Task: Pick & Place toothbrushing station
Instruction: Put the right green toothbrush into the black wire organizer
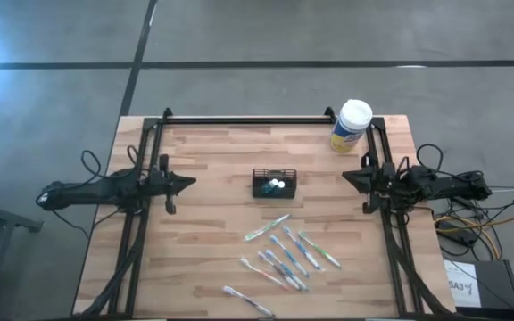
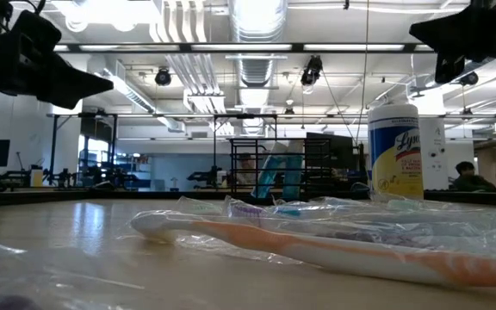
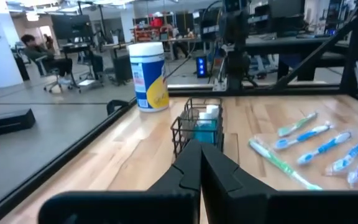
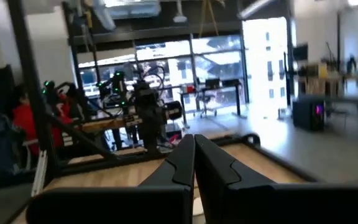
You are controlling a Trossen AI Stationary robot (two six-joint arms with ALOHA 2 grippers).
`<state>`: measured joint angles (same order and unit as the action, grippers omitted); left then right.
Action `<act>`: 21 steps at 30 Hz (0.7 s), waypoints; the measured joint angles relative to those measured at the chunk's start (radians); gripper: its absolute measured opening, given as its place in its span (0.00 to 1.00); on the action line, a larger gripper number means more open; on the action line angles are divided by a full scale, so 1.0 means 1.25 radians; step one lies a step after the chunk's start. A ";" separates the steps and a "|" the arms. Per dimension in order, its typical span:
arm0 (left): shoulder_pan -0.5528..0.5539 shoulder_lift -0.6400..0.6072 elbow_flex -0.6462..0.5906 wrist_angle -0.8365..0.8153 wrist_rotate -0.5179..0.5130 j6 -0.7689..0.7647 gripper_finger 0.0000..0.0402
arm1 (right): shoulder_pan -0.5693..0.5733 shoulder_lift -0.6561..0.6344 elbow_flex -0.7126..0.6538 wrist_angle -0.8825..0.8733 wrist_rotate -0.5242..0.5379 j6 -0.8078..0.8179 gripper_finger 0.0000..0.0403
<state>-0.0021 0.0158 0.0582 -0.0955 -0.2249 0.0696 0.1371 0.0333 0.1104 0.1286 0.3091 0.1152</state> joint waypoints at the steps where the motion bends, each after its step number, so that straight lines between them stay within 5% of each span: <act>1: 0.000 0.000 0.000 0.001 0.000 -0.002 0.00 | 0.000 0.004 0.000 -0.010 0.005 0.020 0.02; 10: 0.000 0.000 0.001 -0.001 0.000 -0.030 0.03 | 0.000 0.142 0.068 -0.193 0.051 0.227 0.02; 21: 0.000 0.006 0.002 -0.010 0.003 -0.164 0.04 | 0.030 0.543 0.315 -0.580 0.033 0.536 0.02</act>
<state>-0.0025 0.0235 0.0601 -0.1078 -0.2214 -0.1357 0.1749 0.7125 0.5039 -0.5958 0.3498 0.7845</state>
